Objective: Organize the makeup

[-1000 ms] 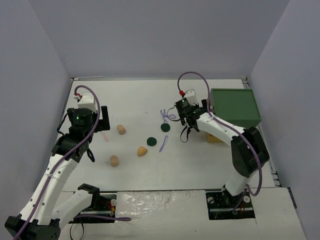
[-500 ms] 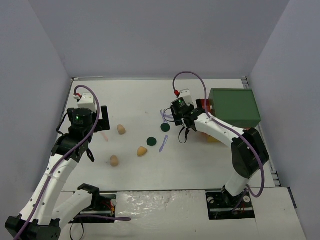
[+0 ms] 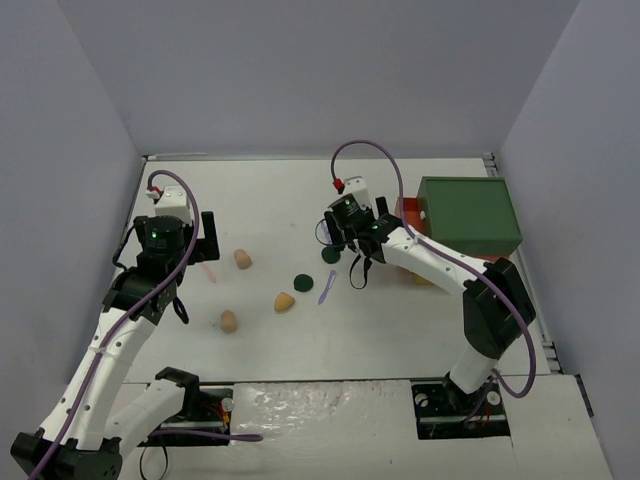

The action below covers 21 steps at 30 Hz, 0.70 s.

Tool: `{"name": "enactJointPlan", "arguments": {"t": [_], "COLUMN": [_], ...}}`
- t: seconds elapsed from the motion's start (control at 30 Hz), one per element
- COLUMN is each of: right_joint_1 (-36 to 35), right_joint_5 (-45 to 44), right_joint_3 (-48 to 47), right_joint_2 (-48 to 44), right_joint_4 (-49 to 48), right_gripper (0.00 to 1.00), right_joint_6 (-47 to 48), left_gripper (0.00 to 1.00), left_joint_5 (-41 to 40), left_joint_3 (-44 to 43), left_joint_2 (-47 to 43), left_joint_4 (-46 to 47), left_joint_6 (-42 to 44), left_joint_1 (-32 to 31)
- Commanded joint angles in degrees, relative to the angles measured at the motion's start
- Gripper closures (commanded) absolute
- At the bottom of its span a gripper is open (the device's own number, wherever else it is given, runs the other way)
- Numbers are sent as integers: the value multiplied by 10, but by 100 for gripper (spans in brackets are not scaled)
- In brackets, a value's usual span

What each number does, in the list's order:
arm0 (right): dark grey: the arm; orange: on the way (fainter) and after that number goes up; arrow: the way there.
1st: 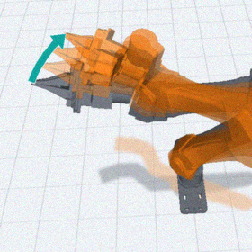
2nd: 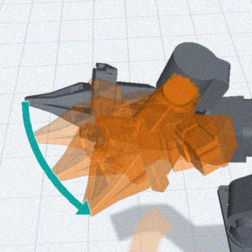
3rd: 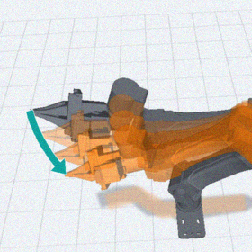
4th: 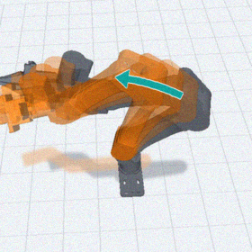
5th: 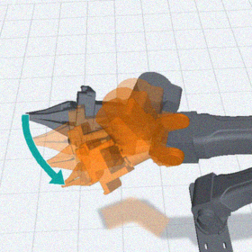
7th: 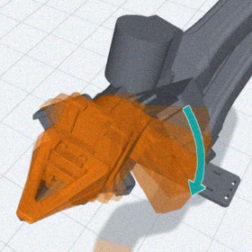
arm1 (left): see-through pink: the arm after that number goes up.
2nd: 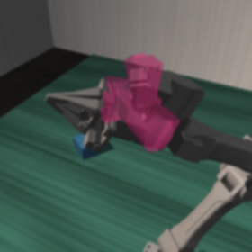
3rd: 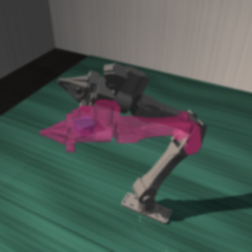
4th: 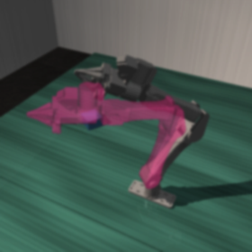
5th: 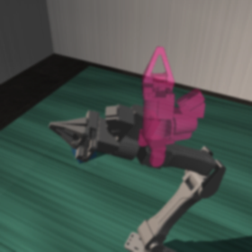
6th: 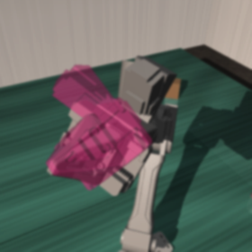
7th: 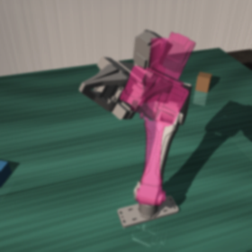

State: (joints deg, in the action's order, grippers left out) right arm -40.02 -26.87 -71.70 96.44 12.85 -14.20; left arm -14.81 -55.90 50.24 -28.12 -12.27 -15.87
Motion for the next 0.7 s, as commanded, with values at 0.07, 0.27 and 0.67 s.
{"name": "enactJointPlan", "arguments": {"t": [0.07, 0.27, 0.67], "right_joint_1": [-4, 48, 99], "right_joint_5": [-108, -62, 56], "right_joint_3": [-44, -24, 7], "right_joint_2": [-53, -71, -59], "right_joint_4": [24, 34, 5], "right_gripper": [3, 2, 2], "right_joint_6": [-14, -18, -14], "left_gripper": [3, 3, 3], "left_joint_5": [5, 7, 10], "left_joint_3": [-12, -12, -11], "left_joint_2": [-8, -8, -8], "left_joint_4": [30, 30, 29], "left_joint_6": [-9, -9, -9], "left_joint_1": [7, 8, 10]}}
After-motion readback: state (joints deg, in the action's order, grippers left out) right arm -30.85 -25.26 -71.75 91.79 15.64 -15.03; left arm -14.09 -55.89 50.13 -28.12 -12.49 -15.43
